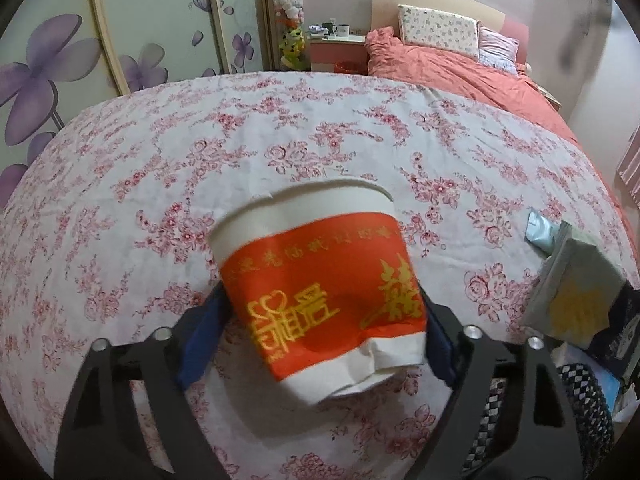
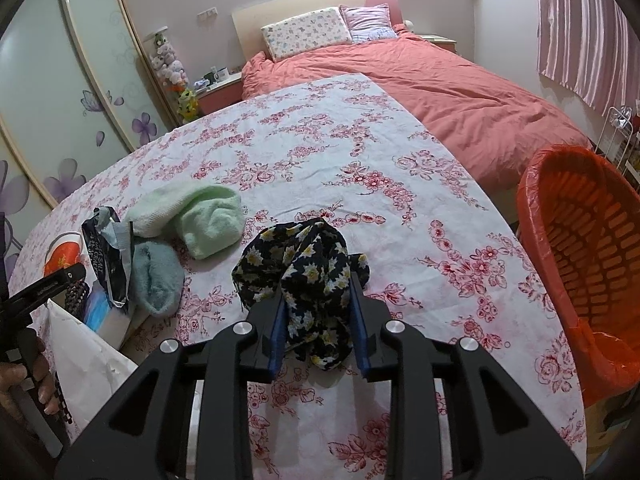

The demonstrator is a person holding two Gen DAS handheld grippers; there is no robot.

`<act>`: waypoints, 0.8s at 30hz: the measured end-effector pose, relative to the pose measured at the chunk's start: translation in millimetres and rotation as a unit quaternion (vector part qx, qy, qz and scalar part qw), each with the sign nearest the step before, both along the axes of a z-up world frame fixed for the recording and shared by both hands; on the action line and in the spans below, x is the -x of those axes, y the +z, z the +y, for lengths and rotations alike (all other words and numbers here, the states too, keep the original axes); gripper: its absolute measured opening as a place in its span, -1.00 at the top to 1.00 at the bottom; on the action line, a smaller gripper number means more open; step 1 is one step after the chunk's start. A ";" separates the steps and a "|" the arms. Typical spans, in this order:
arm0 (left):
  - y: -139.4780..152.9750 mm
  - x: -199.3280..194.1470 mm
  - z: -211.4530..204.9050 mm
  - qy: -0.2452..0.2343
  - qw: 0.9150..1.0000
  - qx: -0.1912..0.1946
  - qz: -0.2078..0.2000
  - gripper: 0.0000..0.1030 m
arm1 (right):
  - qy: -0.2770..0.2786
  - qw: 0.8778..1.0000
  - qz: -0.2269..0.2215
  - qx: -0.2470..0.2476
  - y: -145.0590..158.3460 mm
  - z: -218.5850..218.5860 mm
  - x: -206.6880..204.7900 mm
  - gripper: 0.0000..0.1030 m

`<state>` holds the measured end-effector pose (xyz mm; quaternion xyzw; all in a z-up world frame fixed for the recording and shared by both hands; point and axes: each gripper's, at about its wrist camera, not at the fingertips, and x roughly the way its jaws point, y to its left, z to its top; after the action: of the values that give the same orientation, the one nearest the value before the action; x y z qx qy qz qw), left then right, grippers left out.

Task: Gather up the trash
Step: 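Grasp the orange-and-white paper cup with the left tool while the right tool grasps the black floral cloth, then carry the cup with the left tool into the basket while the right tool drops the floral cloth there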

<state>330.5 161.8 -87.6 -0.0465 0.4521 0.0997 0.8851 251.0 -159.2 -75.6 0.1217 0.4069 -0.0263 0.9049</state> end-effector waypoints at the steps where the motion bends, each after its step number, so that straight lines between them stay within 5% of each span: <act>1: 0.3 0.0 -0.1 0.000 1.000 -0.001 0.000 -0.51 | 0.000 1.000 0.000 -0.001 0.0 0.3 0.0 0.46; 7: 2.5 4.4 0.0 -0.005 1.000 0.000 -0.007 -0.46 | 0.005 1.000 -0.006 -0.007 1.5 -0.5 3.3 0.70; 24: 55.3 42.3 -28.3 -0.053 0.997 0.014 -0.056 -0.46 | -0.019 0.998 -0.060 -0.029 43.1 -23.0 33.3 0.73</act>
<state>288.1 133.5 -32.2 -0.0403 0.4054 0.0441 0.9122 217.7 -182.2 -32.4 0.1573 0.3497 -0.0246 0.9232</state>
